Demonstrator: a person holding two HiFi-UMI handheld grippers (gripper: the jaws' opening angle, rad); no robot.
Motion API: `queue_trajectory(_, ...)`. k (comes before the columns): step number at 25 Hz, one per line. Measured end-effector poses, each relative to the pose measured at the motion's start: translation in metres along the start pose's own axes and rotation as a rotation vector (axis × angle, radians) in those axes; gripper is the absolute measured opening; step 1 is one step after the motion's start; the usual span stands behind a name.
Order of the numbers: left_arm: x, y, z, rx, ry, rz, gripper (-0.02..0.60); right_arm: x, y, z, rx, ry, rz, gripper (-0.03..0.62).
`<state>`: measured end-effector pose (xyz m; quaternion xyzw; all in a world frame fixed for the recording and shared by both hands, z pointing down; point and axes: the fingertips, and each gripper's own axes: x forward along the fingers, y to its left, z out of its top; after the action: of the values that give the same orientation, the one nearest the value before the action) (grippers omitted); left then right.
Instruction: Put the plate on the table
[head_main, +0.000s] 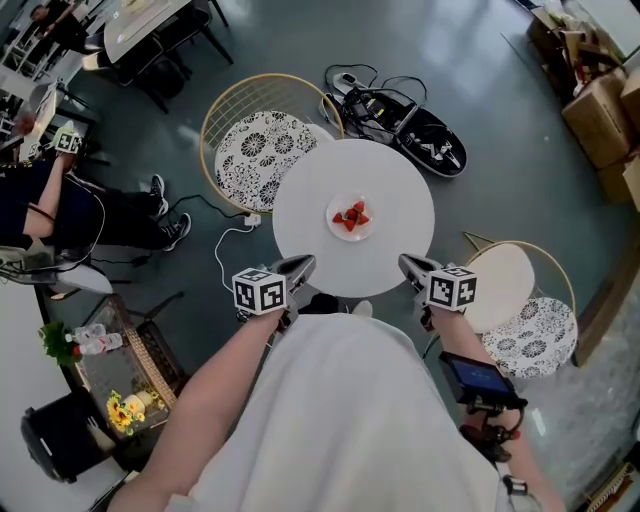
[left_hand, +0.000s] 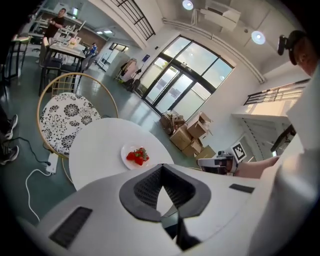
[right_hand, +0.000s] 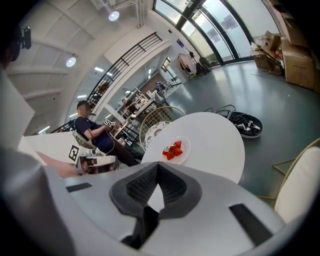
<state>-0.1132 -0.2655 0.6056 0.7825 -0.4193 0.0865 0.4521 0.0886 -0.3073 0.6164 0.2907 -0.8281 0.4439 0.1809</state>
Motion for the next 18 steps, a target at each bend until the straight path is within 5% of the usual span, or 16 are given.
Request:
queue_trajectory(7, 0.002, -0.014, 0.001, 0.053, -0.037, 0.001, 0.003, -0.002, 0.012, 0.004, -0.054, -0.005, 0.019, 0.005)
queue_trajectory(18, -0.007, -0.010, -0.003, 0.035, -0.050, 0.027, 0.003, 0.001, 0.021, 0.008, -0.090, 0.007, 0.037, 0.004)
